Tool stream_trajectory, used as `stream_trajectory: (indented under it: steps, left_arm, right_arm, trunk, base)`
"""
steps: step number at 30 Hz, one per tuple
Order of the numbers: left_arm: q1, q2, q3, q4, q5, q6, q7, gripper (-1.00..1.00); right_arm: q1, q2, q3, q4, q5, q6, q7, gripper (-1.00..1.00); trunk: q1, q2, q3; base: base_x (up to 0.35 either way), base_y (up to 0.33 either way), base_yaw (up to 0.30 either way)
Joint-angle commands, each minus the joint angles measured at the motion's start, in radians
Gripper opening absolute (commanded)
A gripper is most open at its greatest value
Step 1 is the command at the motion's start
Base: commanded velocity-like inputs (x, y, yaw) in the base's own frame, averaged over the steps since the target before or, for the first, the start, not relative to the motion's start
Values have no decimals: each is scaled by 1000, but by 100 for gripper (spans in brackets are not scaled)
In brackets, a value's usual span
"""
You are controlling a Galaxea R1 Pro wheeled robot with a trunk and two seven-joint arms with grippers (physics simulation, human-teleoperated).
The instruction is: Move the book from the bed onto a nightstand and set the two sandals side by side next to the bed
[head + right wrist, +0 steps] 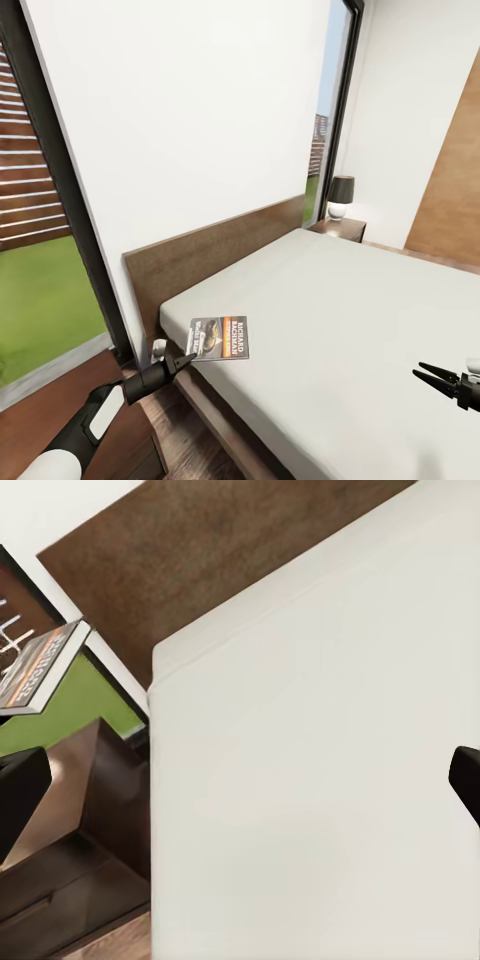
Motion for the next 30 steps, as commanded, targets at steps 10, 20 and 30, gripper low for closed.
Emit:
stream_trajectory:
  steps: [10,20,30]
  left_arm:
    - [-1,-2,0,0,6,8,-1,-100]
    - [-1,-6,0,2,6,7,0,-100]
    - [-1,-6,0,2,6,7,0,-100]
  right_arm:
    - [0,0,-2,-1,-2,11,3,100]
    - [0,0,-1,-1,-2,12,3,100]
    - [0,0,-1,-1,-2,12,3,100]
  trunk:
    - [0,0,-7]
    - [0,0,-12]
    - [0,0,-24]
  base:
    - [0,0,232]
    - [0,0,82]
    - [0,0,138]
